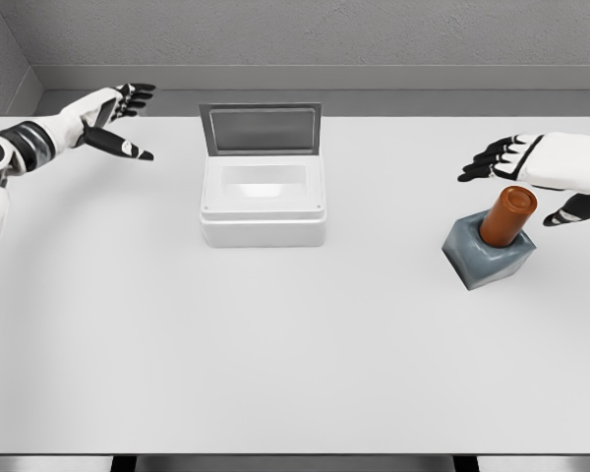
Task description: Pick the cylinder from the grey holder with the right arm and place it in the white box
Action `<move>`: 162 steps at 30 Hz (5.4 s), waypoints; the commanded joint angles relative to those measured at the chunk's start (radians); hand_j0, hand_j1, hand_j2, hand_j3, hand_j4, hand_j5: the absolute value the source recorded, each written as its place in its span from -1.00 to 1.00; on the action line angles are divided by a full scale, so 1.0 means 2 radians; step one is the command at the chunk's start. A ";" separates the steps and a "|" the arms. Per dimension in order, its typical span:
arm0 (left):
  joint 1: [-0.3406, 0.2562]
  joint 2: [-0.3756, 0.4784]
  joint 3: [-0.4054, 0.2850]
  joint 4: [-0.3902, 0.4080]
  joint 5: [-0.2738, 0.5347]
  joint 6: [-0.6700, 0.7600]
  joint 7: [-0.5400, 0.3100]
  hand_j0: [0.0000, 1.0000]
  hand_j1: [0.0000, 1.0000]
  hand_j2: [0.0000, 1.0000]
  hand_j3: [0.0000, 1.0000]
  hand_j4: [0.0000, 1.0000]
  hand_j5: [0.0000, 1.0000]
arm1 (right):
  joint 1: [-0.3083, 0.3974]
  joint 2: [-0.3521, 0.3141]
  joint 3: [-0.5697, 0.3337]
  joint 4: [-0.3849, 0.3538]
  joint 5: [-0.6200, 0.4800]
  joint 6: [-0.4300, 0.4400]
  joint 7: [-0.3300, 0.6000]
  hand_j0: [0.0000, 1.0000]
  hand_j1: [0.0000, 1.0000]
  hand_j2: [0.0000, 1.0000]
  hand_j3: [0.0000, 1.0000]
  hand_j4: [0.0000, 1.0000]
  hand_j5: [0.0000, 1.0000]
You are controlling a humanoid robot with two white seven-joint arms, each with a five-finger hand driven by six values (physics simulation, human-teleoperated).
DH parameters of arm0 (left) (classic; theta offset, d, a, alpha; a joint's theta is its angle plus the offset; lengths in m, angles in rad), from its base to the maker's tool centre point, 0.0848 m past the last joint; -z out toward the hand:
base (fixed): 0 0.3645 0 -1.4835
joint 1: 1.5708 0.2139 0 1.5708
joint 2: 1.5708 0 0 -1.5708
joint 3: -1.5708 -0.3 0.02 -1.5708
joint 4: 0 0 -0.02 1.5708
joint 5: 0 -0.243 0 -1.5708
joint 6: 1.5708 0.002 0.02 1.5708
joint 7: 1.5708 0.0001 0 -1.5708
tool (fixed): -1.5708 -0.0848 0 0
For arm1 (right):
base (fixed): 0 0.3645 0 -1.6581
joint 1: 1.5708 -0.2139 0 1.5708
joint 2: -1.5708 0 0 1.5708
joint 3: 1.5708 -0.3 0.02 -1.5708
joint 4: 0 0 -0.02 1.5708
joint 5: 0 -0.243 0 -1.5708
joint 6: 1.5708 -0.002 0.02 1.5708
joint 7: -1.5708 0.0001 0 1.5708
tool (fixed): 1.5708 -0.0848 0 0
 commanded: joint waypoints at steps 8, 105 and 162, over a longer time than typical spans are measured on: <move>-0.002 -0.005 0.003 -0.012 0.028 0.001 0.000 1.00 1.00 1.00 1.00 1.00 1.00 | 0.007 0.007 0.001 0.018 -0.001 0.001 0.015 1.00 1.00 1.00 1.00 1.00 1.00; -0.006 -0.011 -0.014 -0.005 0.025 0.001 0.000 1.00 1.00 1.00 1.00 1.00 1.00 | -0.038 0.146 -0.055 0.007 0.003 0.001 0.093 -0.27 -0.27 -0.27 -0.27 -0.27 -0.27; 0.018 0.016 -0.084 -0.093 0.063 0.002 0.000 1.00 1.00 1.00 1.00 1.00 1.00 | -0.032 0.322 -0.056 0.134 0.000 0.001 0.094 -0.27 -0.27 -0.27 -0.27 -0.27 -0.27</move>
